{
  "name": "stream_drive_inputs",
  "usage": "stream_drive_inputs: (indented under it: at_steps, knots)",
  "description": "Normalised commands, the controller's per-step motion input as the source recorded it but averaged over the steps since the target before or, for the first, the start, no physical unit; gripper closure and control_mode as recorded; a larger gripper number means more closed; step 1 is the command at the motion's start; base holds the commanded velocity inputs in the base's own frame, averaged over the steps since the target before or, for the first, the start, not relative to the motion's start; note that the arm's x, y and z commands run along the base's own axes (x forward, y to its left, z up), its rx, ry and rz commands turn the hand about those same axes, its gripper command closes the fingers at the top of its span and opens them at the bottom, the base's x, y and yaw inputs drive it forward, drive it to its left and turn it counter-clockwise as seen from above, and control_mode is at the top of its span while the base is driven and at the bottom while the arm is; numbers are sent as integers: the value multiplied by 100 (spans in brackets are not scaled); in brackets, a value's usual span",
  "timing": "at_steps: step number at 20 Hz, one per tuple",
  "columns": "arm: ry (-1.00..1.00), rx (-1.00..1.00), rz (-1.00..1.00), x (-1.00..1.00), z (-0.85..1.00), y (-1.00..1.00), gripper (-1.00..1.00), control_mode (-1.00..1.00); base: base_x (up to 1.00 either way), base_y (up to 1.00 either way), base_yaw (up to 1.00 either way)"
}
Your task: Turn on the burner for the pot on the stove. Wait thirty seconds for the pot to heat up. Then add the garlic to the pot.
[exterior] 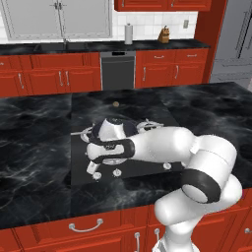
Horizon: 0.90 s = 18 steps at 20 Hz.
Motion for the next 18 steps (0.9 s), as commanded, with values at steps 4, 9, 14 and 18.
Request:
stream_drive_inputs:
  at_steps: [4,9,14,18]
  knots:
    - [-6,7,-7,-10,100,1,-100,-100,0,0,0]
    - [-5,9,-2,-57,100,0,-100,-100,0,0,0]
    - [-24,1,0,-99,100,-32,-100,-100,0,0,0]
    - [-44,0,0,-100,94,-57,-100,-100,0,0,0]
